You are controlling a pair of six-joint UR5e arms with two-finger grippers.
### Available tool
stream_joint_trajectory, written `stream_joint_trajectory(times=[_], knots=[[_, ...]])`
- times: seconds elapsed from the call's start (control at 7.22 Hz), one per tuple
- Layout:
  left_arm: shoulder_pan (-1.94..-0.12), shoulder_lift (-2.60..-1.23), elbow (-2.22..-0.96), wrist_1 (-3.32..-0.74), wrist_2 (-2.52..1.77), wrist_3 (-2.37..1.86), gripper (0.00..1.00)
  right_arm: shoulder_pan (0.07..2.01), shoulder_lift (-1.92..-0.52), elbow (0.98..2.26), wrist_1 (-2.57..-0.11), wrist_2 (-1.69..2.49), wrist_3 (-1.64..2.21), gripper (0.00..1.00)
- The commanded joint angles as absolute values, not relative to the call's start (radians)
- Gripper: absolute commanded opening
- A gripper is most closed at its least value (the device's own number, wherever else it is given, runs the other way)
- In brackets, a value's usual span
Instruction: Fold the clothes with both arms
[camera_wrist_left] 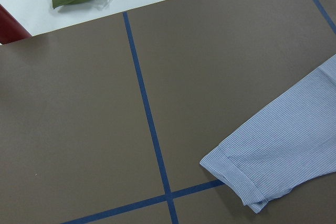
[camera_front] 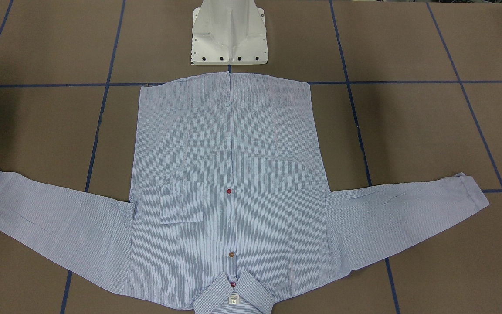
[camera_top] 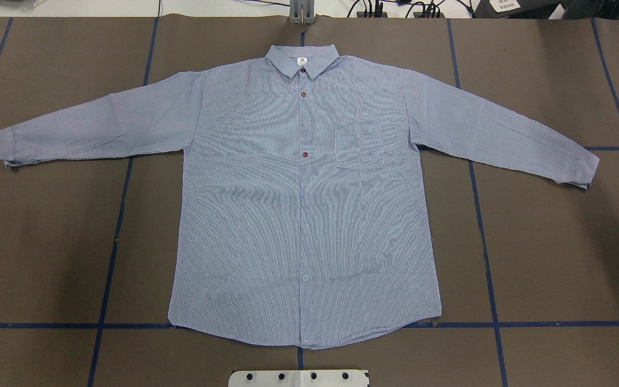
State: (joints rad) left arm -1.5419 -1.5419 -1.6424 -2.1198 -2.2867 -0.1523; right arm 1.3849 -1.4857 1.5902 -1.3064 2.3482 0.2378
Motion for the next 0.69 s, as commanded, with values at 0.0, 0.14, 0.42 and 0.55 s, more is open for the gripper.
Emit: stream_joint_trajectory(times=[0.0, 0.14, 0.42, 0.55], knots=[[-1.542, -1.502, -1.638, -2.213, -2.287, -0.152, 1.00, 1.287, -1.500, 1.565, -1.142, 2.342, 0.459, 1.00], [-1.542, -1.482, -1.637, -2.264, -2.287, -0.156, 1.00, 1.261, -1.502, 1.513, -1.038, 2.342, 0.544, 1.00], [-1.531, -1.485, -1.635, -2.257, -2.287, -0.163, 1.00, 1.241, -1.503, 1.459, -0.941, 2.342, 0.804, 0.99], [-1.529, -1.483, -1.635, -2.260, -2.289, -0.163, 1.00, 1.220, -1.506, 1.457, -0.883, 2.336, 1.000, 0.98]])
